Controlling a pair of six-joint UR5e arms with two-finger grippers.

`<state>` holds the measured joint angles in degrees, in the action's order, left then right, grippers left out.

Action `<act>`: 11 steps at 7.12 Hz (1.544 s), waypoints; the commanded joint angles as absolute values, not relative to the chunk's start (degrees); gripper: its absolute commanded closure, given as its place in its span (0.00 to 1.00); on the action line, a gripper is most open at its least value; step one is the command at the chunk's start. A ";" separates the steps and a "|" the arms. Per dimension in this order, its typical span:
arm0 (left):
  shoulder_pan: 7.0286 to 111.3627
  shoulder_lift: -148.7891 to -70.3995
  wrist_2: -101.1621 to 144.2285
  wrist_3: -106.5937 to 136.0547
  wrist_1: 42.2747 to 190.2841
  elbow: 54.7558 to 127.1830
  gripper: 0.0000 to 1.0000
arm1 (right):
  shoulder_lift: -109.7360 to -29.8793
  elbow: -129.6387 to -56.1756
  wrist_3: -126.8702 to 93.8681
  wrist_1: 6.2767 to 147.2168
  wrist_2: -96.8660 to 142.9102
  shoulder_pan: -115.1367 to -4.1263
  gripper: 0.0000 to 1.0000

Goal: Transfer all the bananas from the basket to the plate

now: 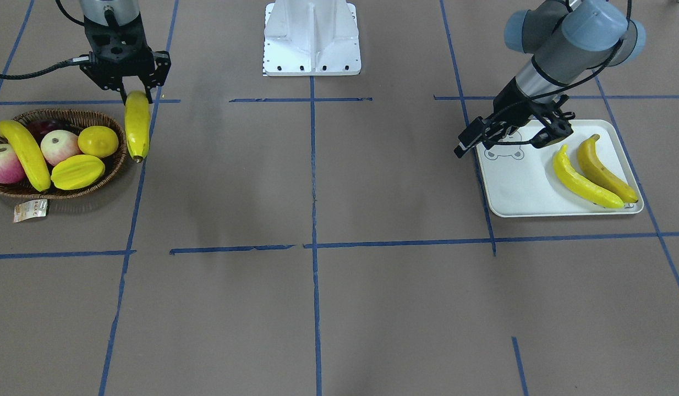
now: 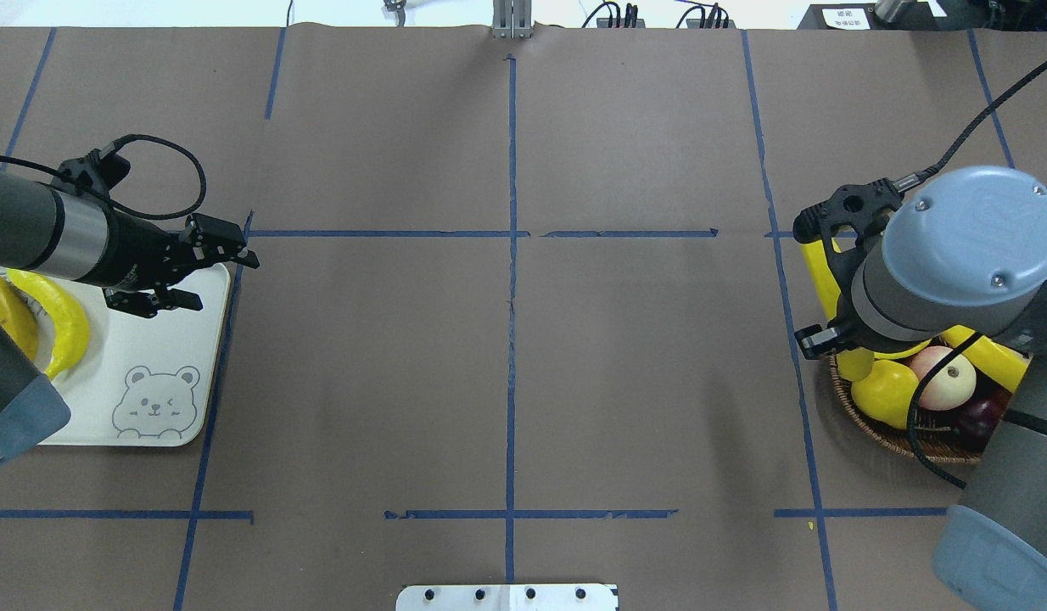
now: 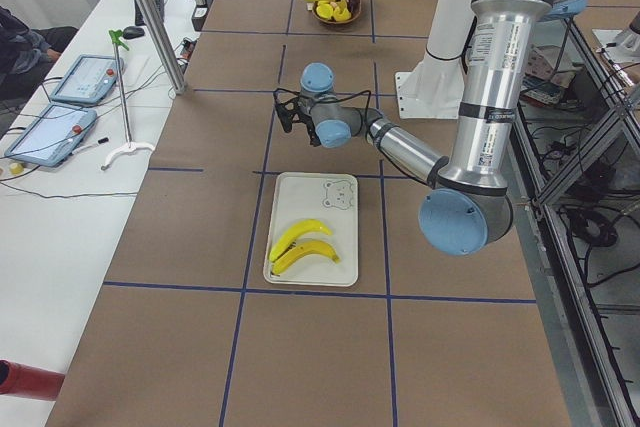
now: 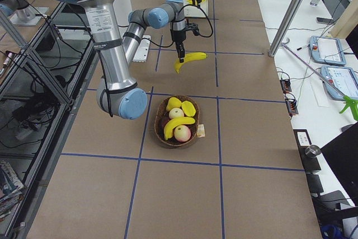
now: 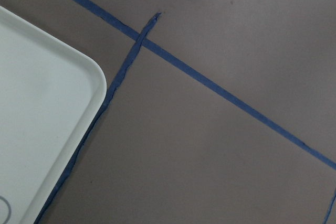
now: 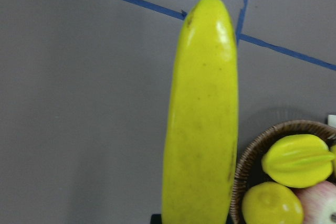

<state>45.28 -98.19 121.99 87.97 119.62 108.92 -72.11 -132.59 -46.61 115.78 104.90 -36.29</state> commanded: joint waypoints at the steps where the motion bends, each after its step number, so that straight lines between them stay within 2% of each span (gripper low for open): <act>1: 43.95 -104.89 121.99 79.57 105.02 111.61 0.00 | -71.72 -128.70 -52.10 103.68 108.36 -36.04 0.92; 2: 42.81 -109.55 121.82 79.63 102.85 111.45 0.00 | -71.81 -124.50 -53.77 94.05 110.11 -36.04 0.92; 5: 42.54 -115.12 122.08 81.21 104.06 111.18 0.00 | -71.81 -115.07 -63.95 68.98 111.62 -32.54 0.92; 8: 42.54 -115.40 122.08 83.22 117.21 108.64 0.00 | -71.54 -110.49 -68.28 54.98 111.09 -29.54 0.92; 9: 42.54 -116.36 121.99 83.32 119.51 106.89 0.01 | -69.19 -107.96 -68.73 51.89 110.83 -28.75 0.92; 11: 42.45 -117.51 120.50 85.58 129.06 101.19 0.01 | -66.11 -107.05 -72.50 51.07 104.97 -24.45 0.92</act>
<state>42.51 -116.86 121.15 83.95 123.63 104.38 -67.90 -107.69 -70.89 51.94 108.03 -26.72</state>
